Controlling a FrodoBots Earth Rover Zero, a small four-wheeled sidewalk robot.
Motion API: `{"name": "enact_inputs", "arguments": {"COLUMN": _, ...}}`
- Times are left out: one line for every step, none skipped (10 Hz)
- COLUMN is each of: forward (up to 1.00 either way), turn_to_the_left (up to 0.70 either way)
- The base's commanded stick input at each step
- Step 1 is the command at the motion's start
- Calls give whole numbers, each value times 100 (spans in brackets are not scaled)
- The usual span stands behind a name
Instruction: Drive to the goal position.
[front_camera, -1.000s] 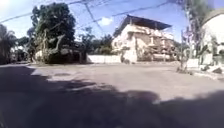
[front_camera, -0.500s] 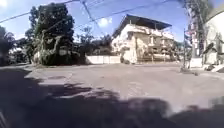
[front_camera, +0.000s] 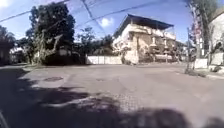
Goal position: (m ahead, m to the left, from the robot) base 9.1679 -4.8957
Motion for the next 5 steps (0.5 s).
{"name": "enact_inputs", "arguments": {"forward": 70, "turn_to_the_left": -35}}
{"name": "enact_inputs", "arguments": {"forward": 70, "turn_to_the_left": -35}}
{"name": "enact_inputs", "arguments": {"forward": 70, "turn_to_the_left": -35}}
{"name": "enact_inputs", "arguments": {"forward": 70, "turn_to_the_left": -35}}
{"name": "enact_inputs", "arguments": {"forward": 70, "turn_to_the_left": -35}}
